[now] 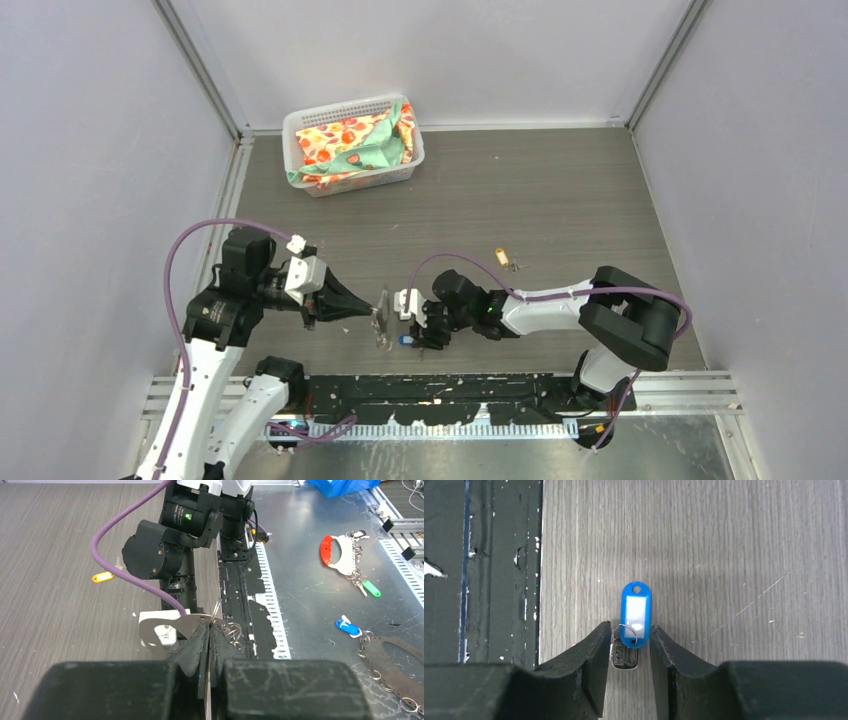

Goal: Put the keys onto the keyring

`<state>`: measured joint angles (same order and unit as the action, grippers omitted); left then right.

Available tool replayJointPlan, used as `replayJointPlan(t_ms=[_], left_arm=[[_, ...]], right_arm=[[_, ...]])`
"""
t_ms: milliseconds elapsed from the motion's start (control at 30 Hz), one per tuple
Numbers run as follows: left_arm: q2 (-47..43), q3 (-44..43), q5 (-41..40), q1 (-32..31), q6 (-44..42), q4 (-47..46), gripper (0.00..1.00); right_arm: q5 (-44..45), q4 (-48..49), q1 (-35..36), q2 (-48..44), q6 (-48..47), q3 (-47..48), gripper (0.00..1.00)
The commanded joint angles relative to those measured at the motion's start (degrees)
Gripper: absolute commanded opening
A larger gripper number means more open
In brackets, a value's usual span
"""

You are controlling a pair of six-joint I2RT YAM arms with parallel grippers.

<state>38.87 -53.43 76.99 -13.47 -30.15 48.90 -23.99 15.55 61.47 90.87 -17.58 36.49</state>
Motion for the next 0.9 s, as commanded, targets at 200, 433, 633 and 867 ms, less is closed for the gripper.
replayJointPlan(t_ms=[200,433,633,867], left_arm=[[-1.03,0.43,0.14,0.21,0.90,-2.67,0.00],[-1.18,0.45,-0.48,0.21,1.10,-2.41,0.00],[-0.91,0.73,-0.64,0.21,1.43,-3.10,0.00],[-0.84,1.32,0.31,0.20,2.05,-4.20,0.00]], right_arm=[[-1.45,-1.40,-0.18,0.92,-0.37,0.49,0.37],[0.37,3.23,-0.13,2.67,2.57,-0.27,0.06],[6.79,9.78,-0.17,-2.68,5.69,-4.91,0.01],[11.98,14.30,-0.16,-14.80,11.26,-9.87,0.01]])
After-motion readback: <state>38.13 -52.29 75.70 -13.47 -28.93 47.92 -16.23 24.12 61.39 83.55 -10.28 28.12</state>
